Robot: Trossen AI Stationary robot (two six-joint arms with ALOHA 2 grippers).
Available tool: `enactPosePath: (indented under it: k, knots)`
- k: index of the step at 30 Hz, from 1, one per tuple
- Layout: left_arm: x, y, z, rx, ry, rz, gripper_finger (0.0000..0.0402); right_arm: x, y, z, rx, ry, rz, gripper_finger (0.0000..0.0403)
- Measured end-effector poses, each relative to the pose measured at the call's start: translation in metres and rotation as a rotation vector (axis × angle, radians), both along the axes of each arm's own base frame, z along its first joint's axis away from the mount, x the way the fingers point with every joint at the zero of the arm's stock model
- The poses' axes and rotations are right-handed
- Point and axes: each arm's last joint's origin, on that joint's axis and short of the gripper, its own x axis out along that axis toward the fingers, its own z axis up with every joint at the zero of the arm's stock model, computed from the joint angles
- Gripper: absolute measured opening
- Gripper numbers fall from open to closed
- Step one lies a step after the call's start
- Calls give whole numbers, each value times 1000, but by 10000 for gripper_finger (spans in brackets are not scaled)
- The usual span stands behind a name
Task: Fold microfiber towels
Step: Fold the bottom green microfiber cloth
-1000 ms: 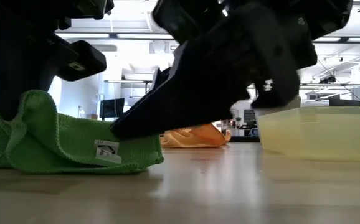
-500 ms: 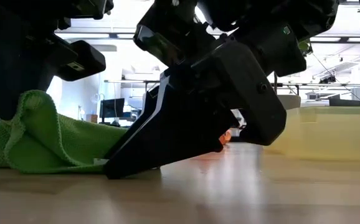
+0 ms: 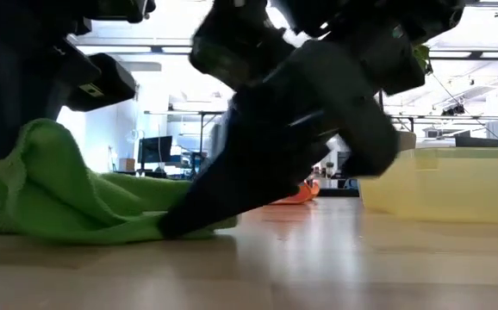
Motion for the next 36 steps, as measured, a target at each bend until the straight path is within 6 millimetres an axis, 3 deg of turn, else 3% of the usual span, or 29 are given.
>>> enactPosePath:
  k: [9,15,24,29,36]
  knots:
    - [10,-17,8,-210,-97,204,58,-21,-15,52,122,187,71,3]
    - [22,-27,19,-379,-226,305,58,-30,-23,81,233,216,220,1]
    - [36,-36,37,-568,-415,376,58,-37,-23,92,336,263,328,1]
    - [33,-50,46,-666,-399,354,58,-35,-28,93,364,257,374,0]
    - [25,-82,75,-854,-338,247,58,-23,-52,97,379,192,299,0]
